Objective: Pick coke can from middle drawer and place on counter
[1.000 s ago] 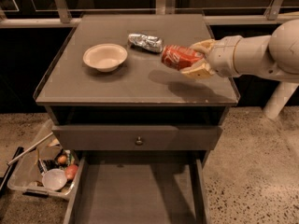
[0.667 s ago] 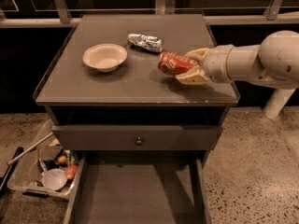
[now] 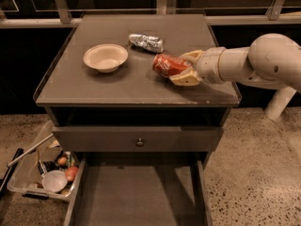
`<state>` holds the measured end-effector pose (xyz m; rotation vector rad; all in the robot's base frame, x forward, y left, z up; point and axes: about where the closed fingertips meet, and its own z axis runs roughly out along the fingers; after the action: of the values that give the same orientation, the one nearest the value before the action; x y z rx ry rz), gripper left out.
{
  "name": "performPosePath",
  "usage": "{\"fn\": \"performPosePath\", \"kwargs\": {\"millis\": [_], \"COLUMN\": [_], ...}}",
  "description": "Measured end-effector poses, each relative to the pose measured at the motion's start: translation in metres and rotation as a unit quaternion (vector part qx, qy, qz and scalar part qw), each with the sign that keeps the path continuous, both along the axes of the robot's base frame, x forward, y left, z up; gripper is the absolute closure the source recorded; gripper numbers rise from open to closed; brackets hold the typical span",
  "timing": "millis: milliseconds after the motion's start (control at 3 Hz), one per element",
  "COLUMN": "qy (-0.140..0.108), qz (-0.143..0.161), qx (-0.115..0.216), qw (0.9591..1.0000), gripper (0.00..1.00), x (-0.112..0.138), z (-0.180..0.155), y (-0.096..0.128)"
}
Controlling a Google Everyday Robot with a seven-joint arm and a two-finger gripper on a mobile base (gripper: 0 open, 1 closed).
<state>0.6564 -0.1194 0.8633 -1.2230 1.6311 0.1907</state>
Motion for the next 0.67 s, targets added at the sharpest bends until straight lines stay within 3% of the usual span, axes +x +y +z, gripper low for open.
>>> {"fn": "performPosePath", "kwargs": {"millis": [667], "qy": [0.0], "qz": [0.0], "qx": [0.0], "qw": [1.0], "gripper": [0.35], "x": [0.0], "z": [0.0], "y": [0.0]}}
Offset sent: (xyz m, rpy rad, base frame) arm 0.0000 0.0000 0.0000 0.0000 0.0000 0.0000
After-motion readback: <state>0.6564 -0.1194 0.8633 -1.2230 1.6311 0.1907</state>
